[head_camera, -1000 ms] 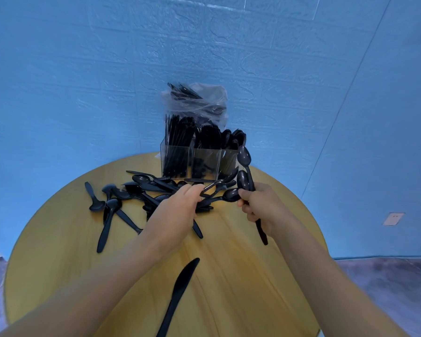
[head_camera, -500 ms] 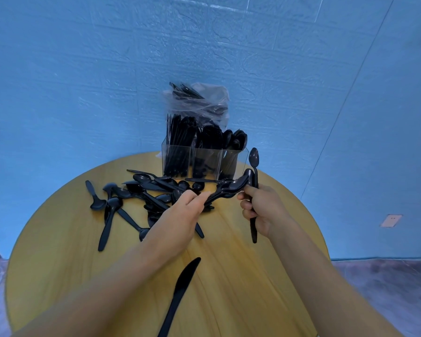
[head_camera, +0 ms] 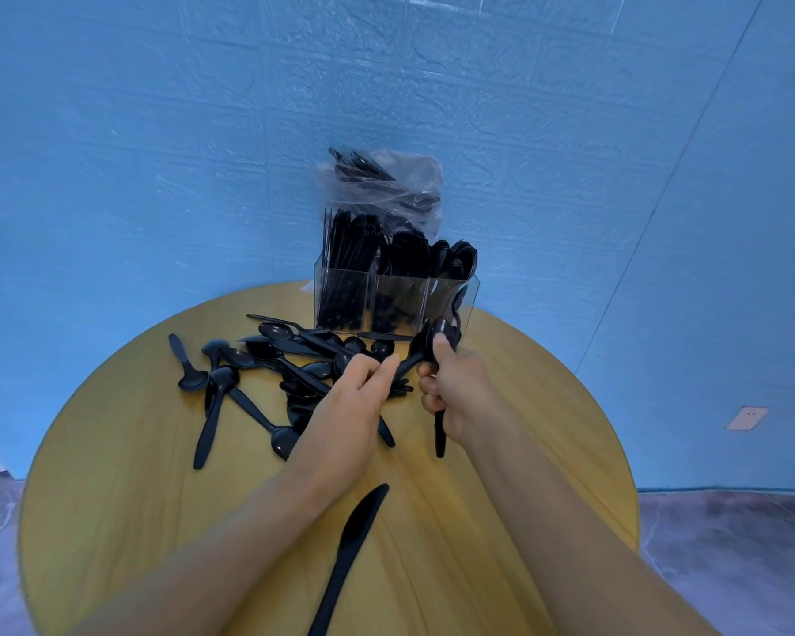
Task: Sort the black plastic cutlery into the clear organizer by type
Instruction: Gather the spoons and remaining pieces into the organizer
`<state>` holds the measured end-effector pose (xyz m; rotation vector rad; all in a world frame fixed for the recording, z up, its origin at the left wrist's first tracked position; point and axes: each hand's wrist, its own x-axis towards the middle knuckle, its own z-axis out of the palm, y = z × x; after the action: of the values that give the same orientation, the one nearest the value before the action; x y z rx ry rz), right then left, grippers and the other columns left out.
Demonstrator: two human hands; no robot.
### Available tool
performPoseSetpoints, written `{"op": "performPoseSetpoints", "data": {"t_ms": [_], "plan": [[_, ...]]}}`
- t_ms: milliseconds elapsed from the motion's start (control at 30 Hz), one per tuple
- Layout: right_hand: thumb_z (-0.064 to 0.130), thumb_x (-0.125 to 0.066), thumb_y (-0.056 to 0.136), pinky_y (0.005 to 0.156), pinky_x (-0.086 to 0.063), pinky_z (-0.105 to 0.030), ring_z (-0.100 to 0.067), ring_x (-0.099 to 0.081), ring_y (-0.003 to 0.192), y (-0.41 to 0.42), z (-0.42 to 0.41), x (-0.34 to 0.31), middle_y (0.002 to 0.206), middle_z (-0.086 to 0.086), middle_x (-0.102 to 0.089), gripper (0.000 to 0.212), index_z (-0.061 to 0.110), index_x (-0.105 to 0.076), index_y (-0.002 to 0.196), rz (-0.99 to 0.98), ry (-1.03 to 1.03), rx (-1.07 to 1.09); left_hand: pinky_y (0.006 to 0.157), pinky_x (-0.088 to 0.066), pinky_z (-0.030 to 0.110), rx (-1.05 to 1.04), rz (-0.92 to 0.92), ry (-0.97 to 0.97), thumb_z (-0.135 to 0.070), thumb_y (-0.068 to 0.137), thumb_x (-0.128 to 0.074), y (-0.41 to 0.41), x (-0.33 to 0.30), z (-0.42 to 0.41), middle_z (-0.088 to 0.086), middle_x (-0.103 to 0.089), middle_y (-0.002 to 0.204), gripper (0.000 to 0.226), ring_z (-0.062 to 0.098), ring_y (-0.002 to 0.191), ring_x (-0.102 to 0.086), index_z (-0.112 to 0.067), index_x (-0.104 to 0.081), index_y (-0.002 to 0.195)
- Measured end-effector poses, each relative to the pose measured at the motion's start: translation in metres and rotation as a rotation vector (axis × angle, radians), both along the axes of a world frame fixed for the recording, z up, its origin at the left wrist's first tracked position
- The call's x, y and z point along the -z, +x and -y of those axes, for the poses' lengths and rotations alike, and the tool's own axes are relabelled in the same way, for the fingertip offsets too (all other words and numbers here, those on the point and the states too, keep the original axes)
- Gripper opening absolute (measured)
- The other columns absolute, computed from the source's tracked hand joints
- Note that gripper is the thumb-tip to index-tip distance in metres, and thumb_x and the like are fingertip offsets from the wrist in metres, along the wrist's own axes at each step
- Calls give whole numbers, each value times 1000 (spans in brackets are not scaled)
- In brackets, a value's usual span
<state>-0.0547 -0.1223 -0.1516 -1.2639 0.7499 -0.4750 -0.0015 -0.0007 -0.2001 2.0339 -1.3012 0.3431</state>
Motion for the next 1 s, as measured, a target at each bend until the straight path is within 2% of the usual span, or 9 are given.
{"op": "performPoseSetpoints", "data": {"t_ms": [133,233,333,467,567,700,800,867,1000], "plan": [[20,-37,102,34,-22,-17,-6,-29,39,7,4,-4,60,-1,-40,13,12,-44,93,68,-48,-20,77,-43,16,92,-133,-67,-13,100,-37,-3,-7,1,-8,-41,111,48,3,89,-46,-18,-28,147],[20,-38,102,36,-27,-17,-7,-33,40,12,4,-2,59,0,-41,17,15,-46,88,28,-178,-58,79,-46,12,155,-630,-103,-30,101,-34,-5,-21,6,-8,-53,104,41,-3,82,-54,-26,-28,142],[19,-39,101,37,-33,-17,-8,-38,39,17,-3,3,58,0,-43,20,15,-45,83,32,-258,-116,56,-46,20,210,-991,-158,-30,102,-30,5,-31,14,0,-51,79,26,5,55,-47,-11,-48,107],[25,-36,102,45,-32,-21,-9,-41,48,26,-9,14,64,1,-47,27,15,-45,78,15,-366,-139,42,-32,14,94,-1001,-207,-17,103,-31,17,-28,16,-1,-41,65,23,1,43,-35,-6,-48,91],[23,-33,102,45,-35,-24,-15,-40,52,30,-11,20,61,-3,-44,31,10,-47,78,42,-306,-140,43,-34,13,69,-930,-244,-13,102,-33,18,-19,18,-2,-43,60,28,-1,42,-38,-10,-46,78],[22,-34,102,56,-48,-35,-23,-57,63,31,-10,19,70,-12,-60,36,6,-60,84,52,-304,-107,63,-50,14,86,-812,-280,-12,101,-37,14,-16,25,-2,-59,82,21,-1,68,-57,-15,-56,111],[21,-37,101,68,-53,-39,-26,-65,79,33,-8,20,81,-11,-67,33,10,-63,83,72,-248,-98,65,-47,7,123,-793,-319,-8,100,-38,8,-17,28,3,-61,96,26,-8,78,-60,-15,-49,123],[20,-38,101,66,-51,-34,-20,-64,75,33,-8,21,74,-4,-65,33,12,-62,80,90,-223,-99,70,-49,12,113,-770,-311,-11,100,-38,7,-13,30,3,-62,105,30,-5,86,-60,-15,-46,129],[22,-39,101,66,-48,-28,-13,-60,69,33,-13,22,70,-1,-61,34,10,-60,77,69,-313,-119,96,-46,24,68,-729,-276,-10,99,-38,9,-3,32,-2,-59,121,41,8,113,-55,-18,-36,139]]}}
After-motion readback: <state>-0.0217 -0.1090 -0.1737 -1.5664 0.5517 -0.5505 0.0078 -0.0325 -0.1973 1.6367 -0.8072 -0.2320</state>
